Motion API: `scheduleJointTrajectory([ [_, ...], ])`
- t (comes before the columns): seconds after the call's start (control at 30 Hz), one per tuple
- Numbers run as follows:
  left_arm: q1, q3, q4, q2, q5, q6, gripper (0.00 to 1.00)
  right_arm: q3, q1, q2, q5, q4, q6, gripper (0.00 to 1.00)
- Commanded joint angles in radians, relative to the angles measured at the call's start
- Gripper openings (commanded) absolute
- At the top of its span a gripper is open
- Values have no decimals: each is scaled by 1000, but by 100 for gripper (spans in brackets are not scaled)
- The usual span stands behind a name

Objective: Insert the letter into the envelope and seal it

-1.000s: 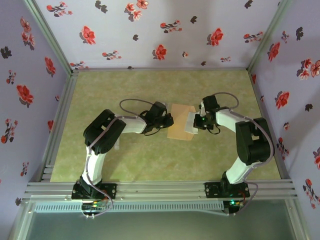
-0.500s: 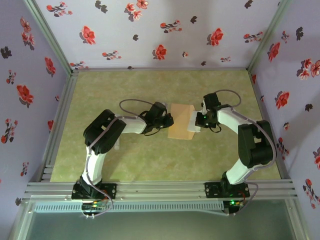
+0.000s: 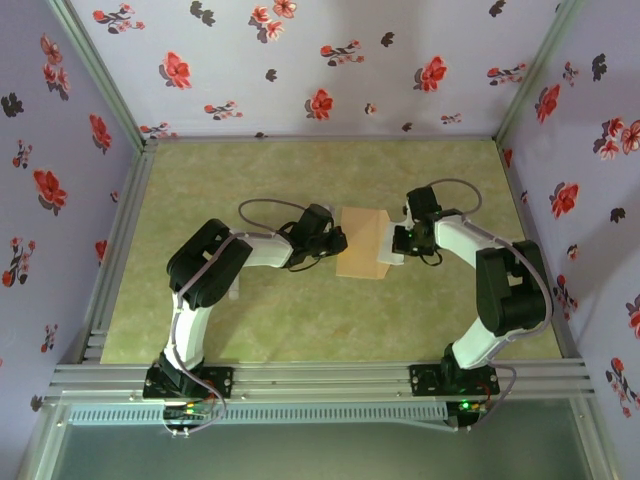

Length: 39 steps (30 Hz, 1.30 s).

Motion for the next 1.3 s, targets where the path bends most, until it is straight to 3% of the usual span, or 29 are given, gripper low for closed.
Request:
scheduleJointTrajectory([
  [0.0,-17,-39,-72,14,-39,-40,0,-33,17,-32,-1,42,14,0],
  [0.73,-27,-70,-56,-4,-78,-127,0,-34,44,16,-81,95,132,0],
  [1.27,-27,-90,-52,-6,-92,-152,0,-23,40,-34,33,-19,309,0],
])
